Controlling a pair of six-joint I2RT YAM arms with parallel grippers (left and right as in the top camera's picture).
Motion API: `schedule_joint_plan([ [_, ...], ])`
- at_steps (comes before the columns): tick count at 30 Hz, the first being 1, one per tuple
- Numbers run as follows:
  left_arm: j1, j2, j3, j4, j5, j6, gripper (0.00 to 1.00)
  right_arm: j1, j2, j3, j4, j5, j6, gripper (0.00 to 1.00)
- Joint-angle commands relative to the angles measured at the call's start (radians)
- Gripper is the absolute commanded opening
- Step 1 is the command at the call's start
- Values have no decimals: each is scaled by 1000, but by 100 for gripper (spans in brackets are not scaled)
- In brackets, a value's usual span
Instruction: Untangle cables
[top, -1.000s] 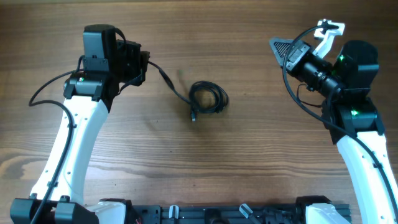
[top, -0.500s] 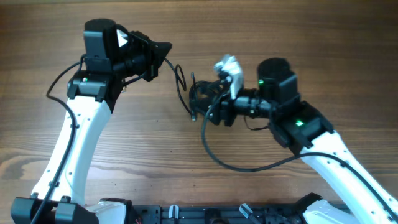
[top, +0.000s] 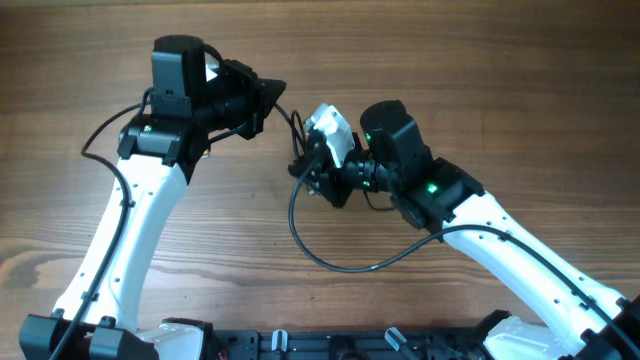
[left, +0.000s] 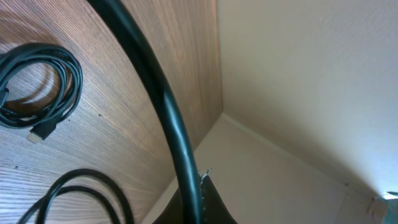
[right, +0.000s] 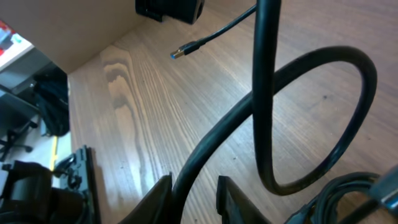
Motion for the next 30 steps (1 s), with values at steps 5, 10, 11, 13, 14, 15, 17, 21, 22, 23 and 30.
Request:
schedule_joint_plan([
  [5, 105, -2, 2, -96, -295, 13, 4, -2, -74, 12, -102, 392, 62, 4],
  [10, 315, -2, 2, -229, -314, 17, 4, -2, -135, 12, -227, 811, 100, 4],
  [11, 336, -2, 2, -238, -314, 20, 4, -3, -136, 12, -230, 864, 142, 4],
  [13, 380, -2, 2, -271, -314, 20, 4, -24, -137, 12, -250, 990, 286, 4],
  [14, 398, -2, 2, -285, -314, 21, 4, -39, -137, 12, -246, 995, 320, 4],
  [15, 412, -2, 2, -312, -314, 21, 4, -57, -146, 12, -217, 974, 362, 4],
  [17, 404, -2, 2, -336, -312, 21, 9, -70, -173, 13, -138, 922, 346, 4],
  [21, 360, -2, 2, -336, -309, 90, 54, -89, -246, 17, 13, 926, 346, 4],
  [22, 349, -2, 2, -336, -309, 108, 61, -103, -258, 24, 27, 925, 345, 4],
  [23, 338, -2, 2, -335, -309, 132, 70, -115, -262, 34, 26, 922, 341, 4],
  [30, 280, -2, 2, -334, -310, 177, 79, -219, -262, 167, 77, 877, 317, 4],
])
